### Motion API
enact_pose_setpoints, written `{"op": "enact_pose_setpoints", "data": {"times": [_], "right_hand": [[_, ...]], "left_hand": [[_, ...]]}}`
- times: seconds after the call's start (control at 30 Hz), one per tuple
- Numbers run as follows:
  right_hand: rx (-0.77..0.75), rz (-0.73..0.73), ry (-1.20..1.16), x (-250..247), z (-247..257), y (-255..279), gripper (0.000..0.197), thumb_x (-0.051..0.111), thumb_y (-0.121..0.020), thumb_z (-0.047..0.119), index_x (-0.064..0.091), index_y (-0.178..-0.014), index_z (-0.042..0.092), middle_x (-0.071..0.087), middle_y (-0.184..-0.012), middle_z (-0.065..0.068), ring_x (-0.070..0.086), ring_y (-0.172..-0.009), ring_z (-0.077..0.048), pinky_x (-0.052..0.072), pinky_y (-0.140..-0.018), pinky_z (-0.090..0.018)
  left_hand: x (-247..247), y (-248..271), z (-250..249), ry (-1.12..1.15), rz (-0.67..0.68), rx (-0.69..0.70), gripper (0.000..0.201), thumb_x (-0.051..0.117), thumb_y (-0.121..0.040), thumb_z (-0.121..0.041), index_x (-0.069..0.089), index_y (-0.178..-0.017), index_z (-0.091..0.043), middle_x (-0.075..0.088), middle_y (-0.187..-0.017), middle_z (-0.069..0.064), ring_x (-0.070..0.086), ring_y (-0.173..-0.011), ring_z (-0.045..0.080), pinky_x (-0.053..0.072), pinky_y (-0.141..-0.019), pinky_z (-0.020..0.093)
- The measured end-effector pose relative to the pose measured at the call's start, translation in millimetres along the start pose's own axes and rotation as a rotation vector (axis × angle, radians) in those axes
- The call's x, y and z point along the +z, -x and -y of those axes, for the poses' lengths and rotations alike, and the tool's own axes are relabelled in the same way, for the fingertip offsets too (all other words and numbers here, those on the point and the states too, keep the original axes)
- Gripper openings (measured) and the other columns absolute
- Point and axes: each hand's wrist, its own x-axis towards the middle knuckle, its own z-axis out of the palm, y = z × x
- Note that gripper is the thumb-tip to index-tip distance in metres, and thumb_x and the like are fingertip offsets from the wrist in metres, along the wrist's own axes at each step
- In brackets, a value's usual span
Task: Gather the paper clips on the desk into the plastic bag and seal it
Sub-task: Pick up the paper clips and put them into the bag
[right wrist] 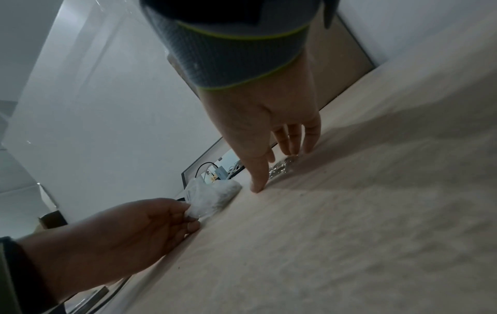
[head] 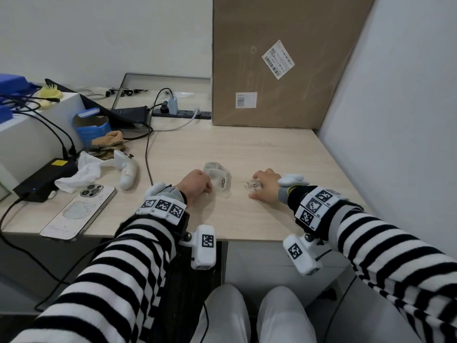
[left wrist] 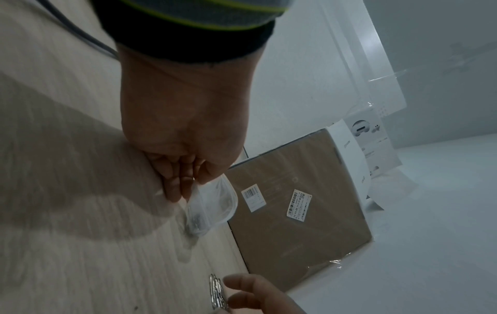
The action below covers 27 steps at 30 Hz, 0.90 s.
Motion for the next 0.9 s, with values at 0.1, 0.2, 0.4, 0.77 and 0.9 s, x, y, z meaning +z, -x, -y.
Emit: {"op": "enact_pose_setpoints", "data": {"times": [0.1, 0.2, 0.4, 0.77, 0.9], "right_hand": [[0.013, -0.003, -0.010, 0, 11, -5, 0.051, 0.060, -0.087, 0.039, 0.045, -0.126, 0.012, 0.040, -0.131, -0.011, 0.050, -0.113, -0.031, 0.041, -0.098, -0.041], [0.059, -0.007, 0.025, -3, 23, -11, 0.045, 0.056, -0.092, 0.030, 0.044, -0.126, 0.002, 0.042, -0.130, -0.015, 0.049, -0.117, -0.033, 0.040, -0.100, -0.040], [0.031, -0.005, -0.003, -2, 20, -22, 0.038, 0.055, -0.090, 0.023, 0.029, -0.062, 0.024, 0.047, -0.089, -0.009, 0.043, -0.083, -0.024, 0.039, -0.073, -0.028], [-0.029, 0.005, 0.053, -7, 19, -18, 0.015, 0.056, -0.088, 0.018, 0.046, -0.078, 0.023, 0.049, -0.093, -0.005, 0.046, -0.082, -0.023, 0.044, -0.080, -0.031], [0.011, 0.004, -0.034, -11, 19, -17, 0.014, 0.055, -0.090, 0.022, 0.052, -0.077, 0.018, 0.053, -0.082, -0.004, 0.048, -0.081, -0.025, 0.044, -0.073, -0.030]], "left_hand": [[0, 0, 0, -0.005, 0.003, 0.008, 0.035, 0.039, -0.086, 0.001, 0.051, -0.054, -0.007, 0.053, -0.034, -0.004, 0.050, -0.055, 0.020, 0.042, -0.062, 0.025], [0, 0, 0, -0.008, 0.006, 0.011, 0.036, 0.039, -0.086, 0.001, 0.051, -0.053, -0.007, 0.054, -0.039, -0.001, 0.050, -0.055, 0.020, 0.042, -0.062, 0.025], [0, 3, -2, -0.018, 0.007, 0.023, 0.035, 0.038, -0.087, -0.001, 0.051, -0.055, -0.007, 0.054, -0.055, 0.009, 0.050, -0.057, 0.020, 0.041, -0.060, 0.025], [0, 11, -7, -0.006, 0.008, 0.002, 0.032, 0.038, -0.088, 0.000, 0.049, -0.058, -0.007, 0.052, -0.062, 0.013, 0.050, -0.058, 0.021, 0.041, -0.064, 0.027], [0, 15, -9, -0.003, 0.004, 0.000, 0.031, 0.037, -0.089, 0.000, 0.049, -0.060, -0.007, 0.052, -0.062, 0.011, 0.050, -0.058, 0.020, 0.041, -0.063, 0.027]]}}
